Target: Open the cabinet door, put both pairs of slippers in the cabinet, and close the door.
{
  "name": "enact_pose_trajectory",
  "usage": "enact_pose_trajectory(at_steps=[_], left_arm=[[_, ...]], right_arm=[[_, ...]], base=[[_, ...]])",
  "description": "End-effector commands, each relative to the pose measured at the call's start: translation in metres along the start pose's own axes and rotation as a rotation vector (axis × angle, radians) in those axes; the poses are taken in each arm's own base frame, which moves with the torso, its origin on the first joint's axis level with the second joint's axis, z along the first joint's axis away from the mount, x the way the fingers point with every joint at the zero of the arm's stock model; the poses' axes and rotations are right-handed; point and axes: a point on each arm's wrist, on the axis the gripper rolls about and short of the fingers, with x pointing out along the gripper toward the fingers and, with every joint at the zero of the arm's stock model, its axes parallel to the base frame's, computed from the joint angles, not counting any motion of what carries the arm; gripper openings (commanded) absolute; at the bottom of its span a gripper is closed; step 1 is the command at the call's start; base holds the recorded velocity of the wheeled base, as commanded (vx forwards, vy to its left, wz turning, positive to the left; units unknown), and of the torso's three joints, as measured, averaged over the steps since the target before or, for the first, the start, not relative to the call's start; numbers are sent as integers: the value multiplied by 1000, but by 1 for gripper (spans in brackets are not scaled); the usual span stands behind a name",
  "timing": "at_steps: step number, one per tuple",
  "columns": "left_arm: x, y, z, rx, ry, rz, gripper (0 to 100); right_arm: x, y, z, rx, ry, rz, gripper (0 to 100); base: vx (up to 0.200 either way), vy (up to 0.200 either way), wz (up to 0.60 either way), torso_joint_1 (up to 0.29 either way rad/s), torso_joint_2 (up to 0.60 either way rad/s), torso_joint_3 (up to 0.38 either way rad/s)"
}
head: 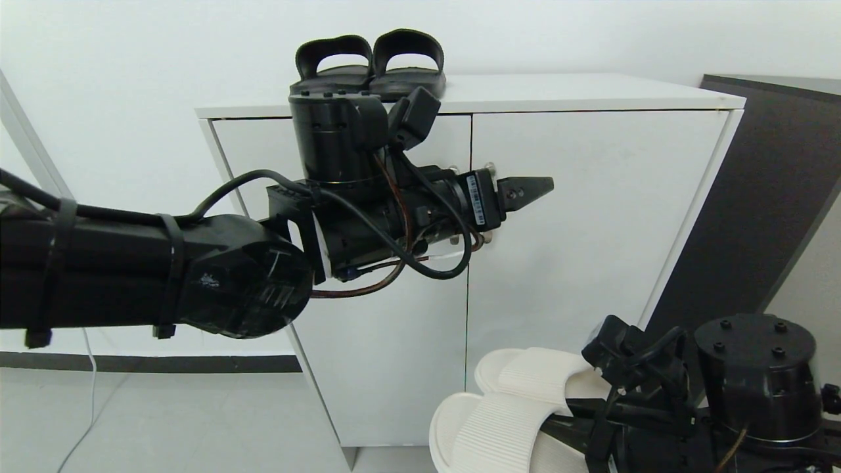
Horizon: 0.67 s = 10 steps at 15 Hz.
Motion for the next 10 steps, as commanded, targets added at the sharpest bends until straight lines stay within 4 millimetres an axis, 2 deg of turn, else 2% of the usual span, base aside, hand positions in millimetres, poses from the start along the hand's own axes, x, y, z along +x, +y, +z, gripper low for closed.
enact_pose_trajectory(at_steps=[1, 3, 4, 6, 10], left_arm=[[8, 4, -5, -2, 8, 6, 100], [9, 4, -5, -4, 10, 6, 100], [9, 4, -5, -6, 9, 8, 0], [6, 3, -4, -11, 7, 5, 0], [-14, -5, -7, -30, 25, 1, 0]], right_arm=[[0, 0, 0, 0, 2, 1, 0], [0, 0, 0, 0, 2, 1, 0], [0, 0, 0, 0, 2, 1, 0], [0, 0, -2, -1, 6, 1, 0], [-2, 4, -6, -17, 19, 41, 0]], base=[[0, 0, 0, 0, 0, 0], [0, 0, 0, 0, 0, 0], [0, 0, 0, 0, 0, 0], [0, 0, 0, 0, 0, 0], [0, 0, 0, 0, 0, 0]])
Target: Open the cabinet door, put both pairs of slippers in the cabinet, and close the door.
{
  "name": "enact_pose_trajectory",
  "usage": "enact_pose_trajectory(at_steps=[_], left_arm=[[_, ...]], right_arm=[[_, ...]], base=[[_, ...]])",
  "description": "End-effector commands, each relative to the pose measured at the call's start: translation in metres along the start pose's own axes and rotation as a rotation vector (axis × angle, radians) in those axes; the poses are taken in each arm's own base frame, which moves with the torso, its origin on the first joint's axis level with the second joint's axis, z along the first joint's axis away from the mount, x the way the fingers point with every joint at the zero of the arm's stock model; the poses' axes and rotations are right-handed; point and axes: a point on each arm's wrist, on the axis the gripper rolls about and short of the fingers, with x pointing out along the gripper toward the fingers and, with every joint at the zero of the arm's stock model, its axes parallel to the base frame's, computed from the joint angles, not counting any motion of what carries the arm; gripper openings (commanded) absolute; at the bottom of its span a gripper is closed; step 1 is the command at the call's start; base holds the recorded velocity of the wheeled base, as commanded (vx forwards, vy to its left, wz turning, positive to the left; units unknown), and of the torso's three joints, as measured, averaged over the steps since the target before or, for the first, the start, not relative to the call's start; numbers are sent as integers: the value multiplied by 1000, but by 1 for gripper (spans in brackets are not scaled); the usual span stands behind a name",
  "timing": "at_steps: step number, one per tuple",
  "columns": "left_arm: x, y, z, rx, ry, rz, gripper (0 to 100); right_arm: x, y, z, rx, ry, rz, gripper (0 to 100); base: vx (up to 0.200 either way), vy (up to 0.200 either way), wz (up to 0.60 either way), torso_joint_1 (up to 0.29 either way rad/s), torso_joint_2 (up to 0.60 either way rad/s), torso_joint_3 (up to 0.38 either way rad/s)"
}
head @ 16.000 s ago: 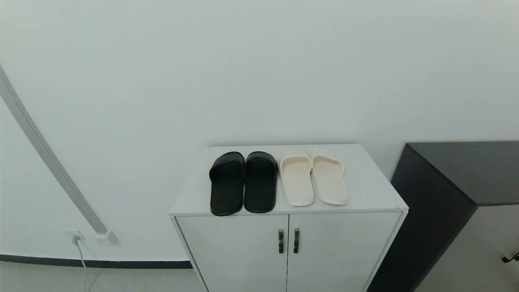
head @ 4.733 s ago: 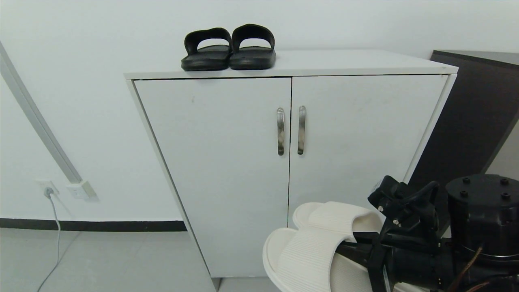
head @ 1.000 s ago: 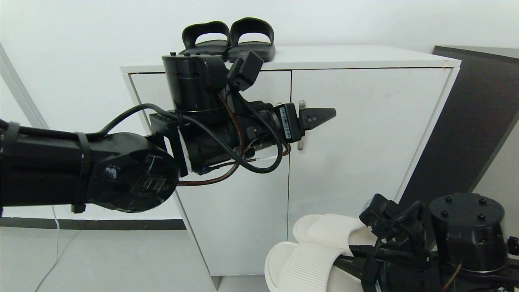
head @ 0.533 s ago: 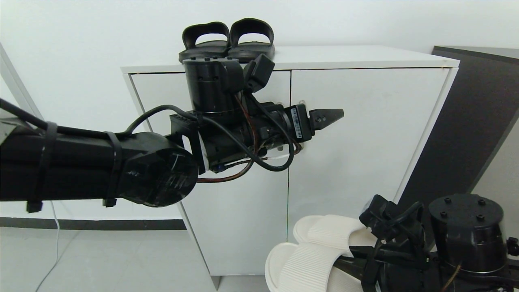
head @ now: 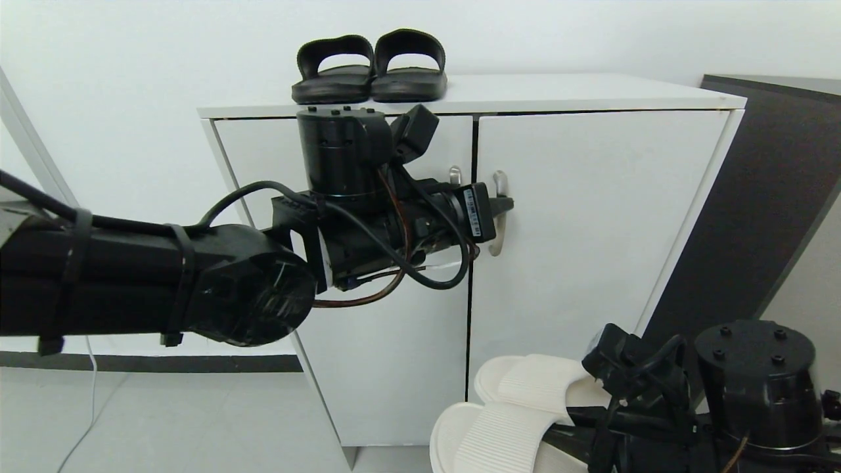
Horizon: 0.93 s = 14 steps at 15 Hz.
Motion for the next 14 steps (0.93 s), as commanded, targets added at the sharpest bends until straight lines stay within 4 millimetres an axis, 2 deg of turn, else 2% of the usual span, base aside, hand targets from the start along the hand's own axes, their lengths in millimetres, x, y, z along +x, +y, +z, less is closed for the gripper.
enact_pose_trajectory(at_steps=[1, 6, 10, 14], left_arm=[[-19, -10, 2, 0, -1, -17, 0], [-44, -26, -3, 0, 16, -51, 0], [-64, -34, -1, 2, 8, -61, 0], [-59, -10, 9, -26, -67, -6, 0]], right_arm=[[-2, 3, -4, -5, 9, 35, 0], [-20, 9, -17, -106, 8, 197, 0], [-21, 9, -19, -113, 7, 201, 0], [-21, 9, -19, -116, 6, 201, 0]], base=[[0, 0, 0, 0, 0, 0], [0, 0, 0, 0, 0, 0], [0, 0, 0, 0, 0, 0], [0, 0, 0, 0, 0, 0]])
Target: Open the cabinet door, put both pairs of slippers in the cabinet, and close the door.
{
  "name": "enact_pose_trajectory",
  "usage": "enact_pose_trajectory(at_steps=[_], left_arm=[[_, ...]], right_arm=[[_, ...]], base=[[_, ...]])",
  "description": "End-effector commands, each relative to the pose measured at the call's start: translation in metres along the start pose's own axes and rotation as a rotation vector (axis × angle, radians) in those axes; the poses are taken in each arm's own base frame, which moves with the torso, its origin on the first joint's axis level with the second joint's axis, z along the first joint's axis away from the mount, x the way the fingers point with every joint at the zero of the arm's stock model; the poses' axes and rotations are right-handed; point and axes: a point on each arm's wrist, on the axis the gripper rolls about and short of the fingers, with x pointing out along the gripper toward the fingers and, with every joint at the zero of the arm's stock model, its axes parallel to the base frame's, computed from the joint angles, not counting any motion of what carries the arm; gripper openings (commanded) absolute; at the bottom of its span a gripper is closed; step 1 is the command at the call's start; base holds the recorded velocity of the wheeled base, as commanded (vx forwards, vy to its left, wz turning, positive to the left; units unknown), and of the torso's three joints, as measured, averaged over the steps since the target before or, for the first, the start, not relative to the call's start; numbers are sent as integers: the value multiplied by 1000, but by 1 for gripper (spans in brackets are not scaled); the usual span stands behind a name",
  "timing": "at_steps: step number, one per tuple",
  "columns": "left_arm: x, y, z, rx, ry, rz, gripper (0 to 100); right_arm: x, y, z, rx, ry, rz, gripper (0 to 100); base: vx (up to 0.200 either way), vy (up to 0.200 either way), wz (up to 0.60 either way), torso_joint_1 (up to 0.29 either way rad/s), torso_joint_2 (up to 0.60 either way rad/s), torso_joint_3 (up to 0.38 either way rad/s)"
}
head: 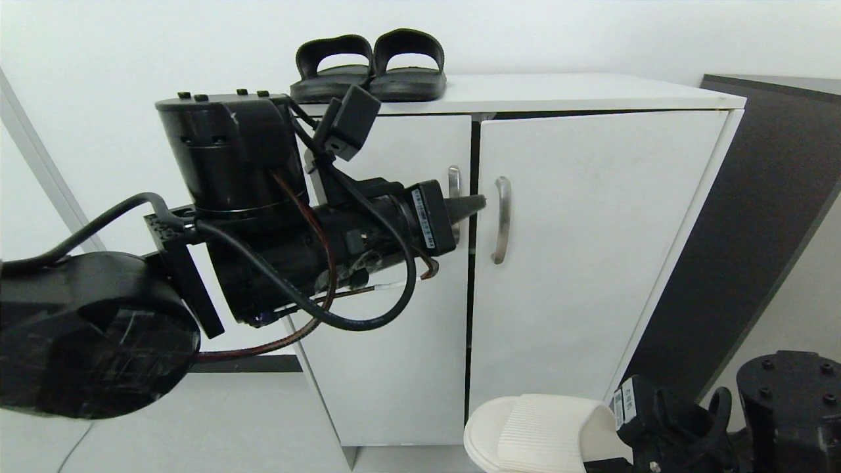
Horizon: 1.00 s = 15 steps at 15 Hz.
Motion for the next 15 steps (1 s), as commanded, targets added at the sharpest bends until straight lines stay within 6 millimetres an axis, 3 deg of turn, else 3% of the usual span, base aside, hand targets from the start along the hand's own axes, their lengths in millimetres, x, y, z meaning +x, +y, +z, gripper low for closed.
enact_pose_trajectory(at_steps=[1, 6, 15], left_arm=[[5, 15, 4, -3, -27, 37, 0], [28, 34, 15, 4, -66, 68, 0], [58, 35, 25, 19, -95, 13, 0]], right_arm=[[0, 0, 0, -1, -1, 1, 0], [2, 0, -1, 2, 6, 0, 0], [3, 7, -3, -9, 19, 27, 0]], base=[[0, 0, 0, 0, 0, 0], [0, 0, 0, 0, 0, 0], [0, 0, 0, 0, 0, 0]])
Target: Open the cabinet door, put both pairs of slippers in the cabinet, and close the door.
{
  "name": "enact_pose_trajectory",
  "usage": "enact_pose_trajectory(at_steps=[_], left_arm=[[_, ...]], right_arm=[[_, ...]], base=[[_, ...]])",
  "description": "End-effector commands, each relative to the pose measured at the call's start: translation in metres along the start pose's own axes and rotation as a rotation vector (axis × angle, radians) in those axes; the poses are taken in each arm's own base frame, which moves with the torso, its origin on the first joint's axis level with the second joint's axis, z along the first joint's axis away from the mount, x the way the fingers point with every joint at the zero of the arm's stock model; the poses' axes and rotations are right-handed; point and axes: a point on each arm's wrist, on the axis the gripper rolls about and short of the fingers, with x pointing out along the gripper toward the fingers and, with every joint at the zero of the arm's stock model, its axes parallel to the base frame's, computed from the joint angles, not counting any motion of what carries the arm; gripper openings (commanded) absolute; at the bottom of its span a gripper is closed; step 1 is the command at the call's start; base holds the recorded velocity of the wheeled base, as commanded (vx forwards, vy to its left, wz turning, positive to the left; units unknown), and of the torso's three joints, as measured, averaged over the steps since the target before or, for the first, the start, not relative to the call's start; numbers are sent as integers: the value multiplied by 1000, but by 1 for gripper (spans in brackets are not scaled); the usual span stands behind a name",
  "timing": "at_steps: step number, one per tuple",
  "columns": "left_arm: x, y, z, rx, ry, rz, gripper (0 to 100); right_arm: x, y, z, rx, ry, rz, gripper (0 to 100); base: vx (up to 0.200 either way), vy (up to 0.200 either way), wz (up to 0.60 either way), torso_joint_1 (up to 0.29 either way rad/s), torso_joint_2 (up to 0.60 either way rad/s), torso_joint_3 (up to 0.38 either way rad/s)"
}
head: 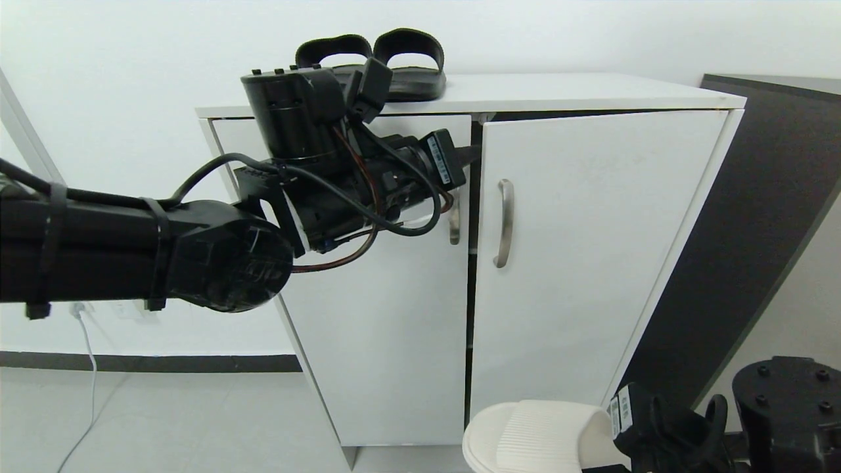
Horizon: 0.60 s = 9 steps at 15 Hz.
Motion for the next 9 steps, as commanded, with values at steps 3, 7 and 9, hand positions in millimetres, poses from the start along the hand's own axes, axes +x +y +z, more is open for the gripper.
enact_pose_trajectory(at_steps=[3, 7, 9], left_arm=[[7, 5, -7, -7, 34, -24, 0], [15, 10, -16, -9, 48, -20, 0], [18, 12, -20, -12, 58, -17, 0]], right_arm=[[2, 7, -4, -9, 19, 31, 0], [6, 12, -8, -13, 42, 56, 0], [6, 16, -11, -20, 53, 76, 0]], base=[[0, 0, 0, 0, 0, 0], [-50, -150, 0, 1, -1, 5], [-200, -200, 0, 5, 0, -2]])
